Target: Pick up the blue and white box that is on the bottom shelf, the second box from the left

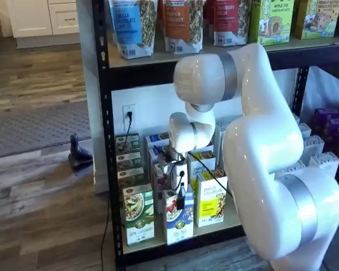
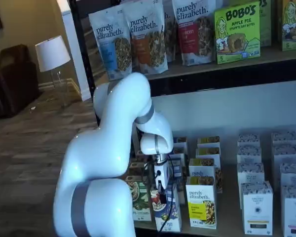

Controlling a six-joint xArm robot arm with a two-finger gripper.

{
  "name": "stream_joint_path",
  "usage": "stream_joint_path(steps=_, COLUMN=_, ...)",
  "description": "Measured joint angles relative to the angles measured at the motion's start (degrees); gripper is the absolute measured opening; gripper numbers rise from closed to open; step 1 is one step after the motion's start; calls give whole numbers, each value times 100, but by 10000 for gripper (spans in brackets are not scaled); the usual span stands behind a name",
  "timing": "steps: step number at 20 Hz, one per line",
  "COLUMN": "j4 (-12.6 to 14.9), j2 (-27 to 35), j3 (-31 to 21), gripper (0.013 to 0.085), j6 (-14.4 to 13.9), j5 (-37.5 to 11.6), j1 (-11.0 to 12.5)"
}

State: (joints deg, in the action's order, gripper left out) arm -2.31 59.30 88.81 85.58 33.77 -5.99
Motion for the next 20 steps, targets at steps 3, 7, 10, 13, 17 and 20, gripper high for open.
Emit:
stream_joint_path(steps=3, j4=-69, j2=-166, j3=-233, gripper=530, j6=52, j5=-51, j1=-10)
stream_joint_path(steps=7, j4=-131, j2=-399, j3=-562, gripper=530, j6=79, j5=-139, j1=-42)
stream_joint_path(steps=10, j4=-226, j2=-575, j3=-816, gripper=490, j6=140, j5=-233, j1=-70)
stream_joint_path(steps=13, j4=-296, j2=-692, j3=-992, gripper=490, j6=191, j5=-354, j1=-86)
stream_joint_path(steps=17, j4=-405, j2=-884, j3=-1235, gripper=490, j6=269, j5=-424, j1=-109)
stream_joint_path(steps=20, j4=-461, j2=-1040, j3=-1424, gripper=490, j6=310, j5=-481, j1=-119)
